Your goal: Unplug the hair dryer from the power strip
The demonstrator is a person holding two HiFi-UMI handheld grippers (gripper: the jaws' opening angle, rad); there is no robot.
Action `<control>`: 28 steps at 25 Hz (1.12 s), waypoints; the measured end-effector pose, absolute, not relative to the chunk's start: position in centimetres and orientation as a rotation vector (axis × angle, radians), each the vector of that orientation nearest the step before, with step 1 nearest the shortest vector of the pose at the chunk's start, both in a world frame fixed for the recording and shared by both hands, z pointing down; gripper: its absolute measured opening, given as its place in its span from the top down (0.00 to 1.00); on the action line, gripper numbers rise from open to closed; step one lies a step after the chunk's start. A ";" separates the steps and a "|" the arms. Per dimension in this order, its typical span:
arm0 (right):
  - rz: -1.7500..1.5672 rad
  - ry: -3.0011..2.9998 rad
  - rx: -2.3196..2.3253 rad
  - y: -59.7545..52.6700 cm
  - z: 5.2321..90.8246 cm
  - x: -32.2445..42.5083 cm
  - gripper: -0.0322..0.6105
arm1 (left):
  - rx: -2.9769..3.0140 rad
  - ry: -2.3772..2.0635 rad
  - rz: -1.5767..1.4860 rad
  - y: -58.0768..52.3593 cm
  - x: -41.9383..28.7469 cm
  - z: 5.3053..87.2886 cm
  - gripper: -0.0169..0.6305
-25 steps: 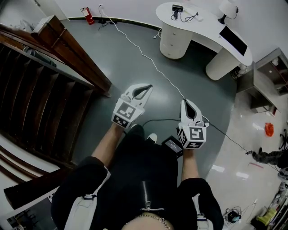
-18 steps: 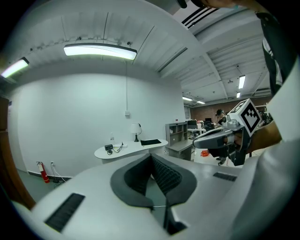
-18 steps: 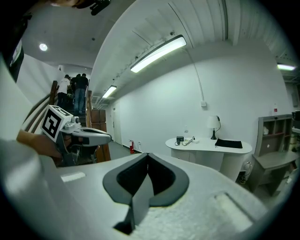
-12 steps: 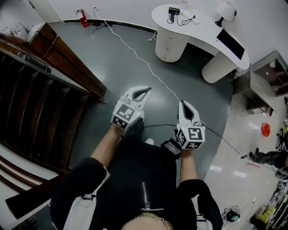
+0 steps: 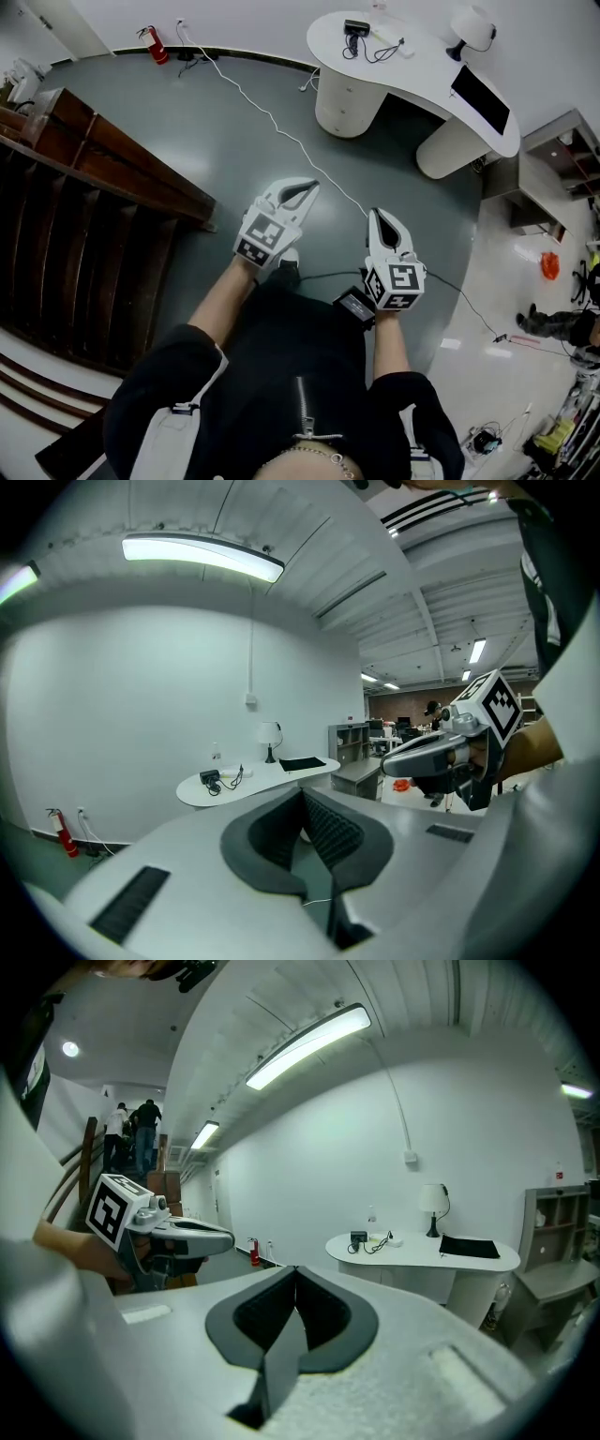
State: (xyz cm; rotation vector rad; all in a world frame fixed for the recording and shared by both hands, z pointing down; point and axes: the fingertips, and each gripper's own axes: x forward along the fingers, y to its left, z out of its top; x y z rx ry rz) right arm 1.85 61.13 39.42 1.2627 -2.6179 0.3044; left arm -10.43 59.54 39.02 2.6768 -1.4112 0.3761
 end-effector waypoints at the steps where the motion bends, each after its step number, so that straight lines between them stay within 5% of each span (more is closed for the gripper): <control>1: 0.306 -2.615 1.265 60.4 39.4 1.3 0.95 | 2.680 -1.404 0.380 58.8 -10.8 39.1 0.96; 28: 0.343 -2.574 1.376 48.2 39.9 -3.9 0.95 | 2.704 -1.299 0.408 46.6 -16.7 41.2 0.95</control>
